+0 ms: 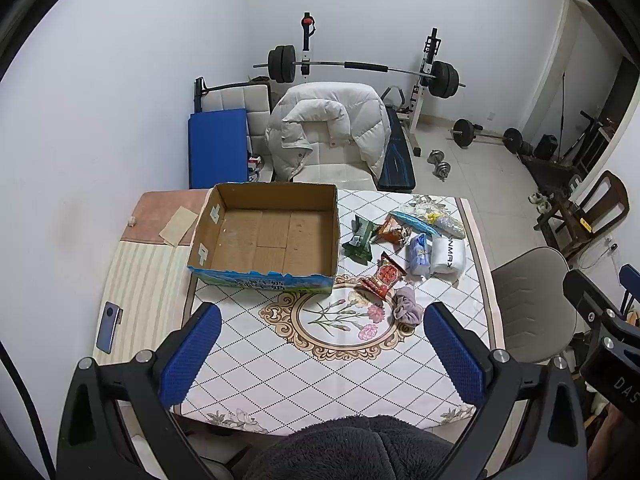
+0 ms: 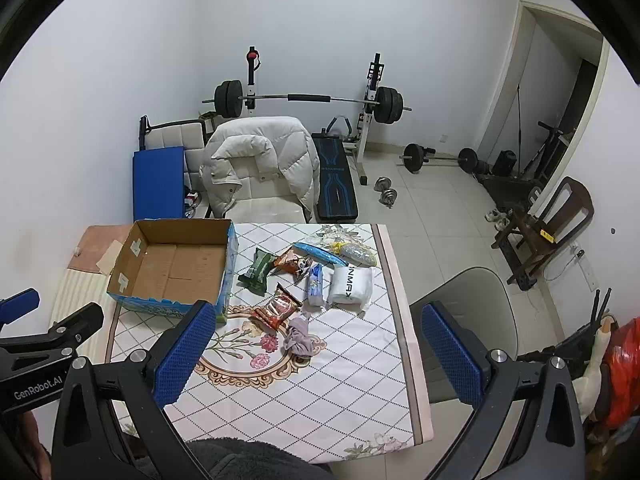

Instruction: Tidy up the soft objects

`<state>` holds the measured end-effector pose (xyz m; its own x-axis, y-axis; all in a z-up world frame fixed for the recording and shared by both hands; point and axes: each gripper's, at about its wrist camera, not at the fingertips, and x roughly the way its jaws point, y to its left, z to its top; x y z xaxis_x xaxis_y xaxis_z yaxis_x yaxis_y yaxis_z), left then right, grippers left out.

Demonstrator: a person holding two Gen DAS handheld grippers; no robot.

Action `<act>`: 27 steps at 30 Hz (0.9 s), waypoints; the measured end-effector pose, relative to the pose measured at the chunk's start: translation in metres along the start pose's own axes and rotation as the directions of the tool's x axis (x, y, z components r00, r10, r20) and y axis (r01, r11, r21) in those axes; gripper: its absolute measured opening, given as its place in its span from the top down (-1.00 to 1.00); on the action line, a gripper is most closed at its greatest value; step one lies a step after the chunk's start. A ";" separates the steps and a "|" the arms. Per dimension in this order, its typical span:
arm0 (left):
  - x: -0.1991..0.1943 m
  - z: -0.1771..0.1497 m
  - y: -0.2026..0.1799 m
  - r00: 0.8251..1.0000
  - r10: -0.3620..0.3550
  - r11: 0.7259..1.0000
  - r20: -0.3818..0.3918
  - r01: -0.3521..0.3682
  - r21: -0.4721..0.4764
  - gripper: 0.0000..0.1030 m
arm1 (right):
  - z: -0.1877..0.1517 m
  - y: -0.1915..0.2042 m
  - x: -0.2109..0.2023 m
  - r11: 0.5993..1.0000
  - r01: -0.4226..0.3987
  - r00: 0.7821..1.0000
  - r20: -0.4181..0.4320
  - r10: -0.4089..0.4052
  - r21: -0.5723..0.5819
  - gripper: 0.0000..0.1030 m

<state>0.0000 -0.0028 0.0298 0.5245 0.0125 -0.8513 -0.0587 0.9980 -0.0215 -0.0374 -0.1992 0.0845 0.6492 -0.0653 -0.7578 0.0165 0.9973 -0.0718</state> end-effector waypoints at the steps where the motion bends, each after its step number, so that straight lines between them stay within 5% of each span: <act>1: -0.002 0.001 0.000 1.000 0.001 1.000 0.002 -0.001 -0.001 -1.00 | 0.002 -0.002 -0.006 1.000 -0.003 1.000 0.001 0.003 -0.003 -1.00; 27: -0.008 0.001 0.000 1.000 0.002 1.000 0.017 -0.002 -0.003 -1.00 | 0.019 -0.001 -0.020 1.000 -0.018 1.000 0.008 0.018 -0.009 -1.00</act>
<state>-0.0035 -0.0029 0.0364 0.5391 0.0153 -0.8421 -0.0623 0.9978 -0.0218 -0.0355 -0.1985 0.1120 0.6555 -0.0474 -0.7537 -0.0020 0.9979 -0.0646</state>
